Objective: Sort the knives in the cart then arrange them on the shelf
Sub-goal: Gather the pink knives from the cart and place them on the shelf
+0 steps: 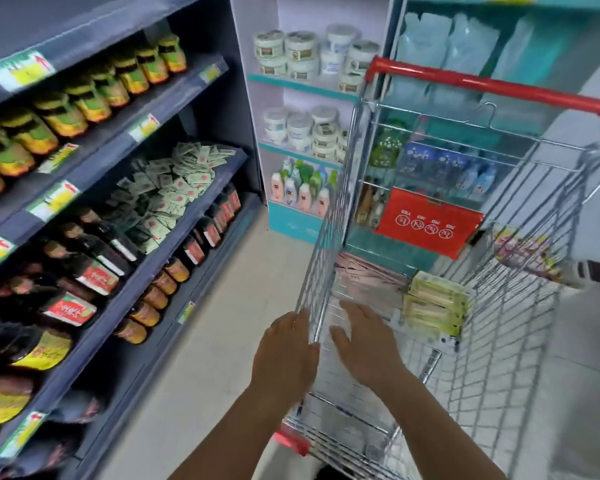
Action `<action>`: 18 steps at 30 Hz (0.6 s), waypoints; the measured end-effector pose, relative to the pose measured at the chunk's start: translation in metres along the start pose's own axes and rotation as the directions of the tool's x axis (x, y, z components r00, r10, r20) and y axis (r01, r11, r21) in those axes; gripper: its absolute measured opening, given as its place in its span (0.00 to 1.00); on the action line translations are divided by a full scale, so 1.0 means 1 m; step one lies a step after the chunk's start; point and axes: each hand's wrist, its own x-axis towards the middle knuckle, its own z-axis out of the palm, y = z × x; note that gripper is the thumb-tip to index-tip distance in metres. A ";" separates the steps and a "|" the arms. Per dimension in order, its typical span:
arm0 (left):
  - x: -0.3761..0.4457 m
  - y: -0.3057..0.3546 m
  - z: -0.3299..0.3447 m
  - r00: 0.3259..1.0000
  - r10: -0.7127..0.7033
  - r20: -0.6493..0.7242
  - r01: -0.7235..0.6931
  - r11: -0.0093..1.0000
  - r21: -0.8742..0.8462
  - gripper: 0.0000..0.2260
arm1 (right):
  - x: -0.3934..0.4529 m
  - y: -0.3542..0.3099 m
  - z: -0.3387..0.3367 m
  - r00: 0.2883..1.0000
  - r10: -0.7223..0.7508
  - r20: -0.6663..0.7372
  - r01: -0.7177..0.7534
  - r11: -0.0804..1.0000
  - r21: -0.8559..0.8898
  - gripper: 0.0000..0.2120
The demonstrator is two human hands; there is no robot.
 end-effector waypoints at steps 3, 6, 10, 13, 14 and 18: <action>0.026 0.032 0.028 0.998 -0.022 0.064 0.025 0.999 -0.048 0.26 | 0.018 0.043 -0.009 0.999 0.022 0.027 -0.023 1.000 0.014 0.25; 0.051 0.054 0.056 0.990 -0.049 0.131 0.060 0.995 -0.079 0.27 | 0.037 0.081 -0.011 0.997 0.061 0.056 -0.062 0.998 0.008 0.25; 0.086 0.069 0.088 0.978 -0.097 0.186 0.112 0.991 -0.069 0.28 | 0.066 0.122 -0.009 0.993 0.094 0.074 -0.095 0.996 0.003 0.24; 0.117 0.074 0.108 0.970 -0.144 0.195 0.162 0.983 -0.082 0.30 | 0.092 0.143 -0.006 0.989 0.128 0.073 -0.129 0.992 0.003 0.25; 0.128 0.075 0.115 0.969 -0.155 0.194 0.172 0.982 -0.078 0.30 | 0.102 0.150 -0.003 0.987 0.139 0.075 -0.139 0.990 0.002 0.25; 0.174 0.075 0.144 0.964 -0.161 0.210 0.172 0.984 -0.036 0.31 | 0.146 0.177 0.006 0.985 0.164 0.054 -0.164 0.986 0.001 0.25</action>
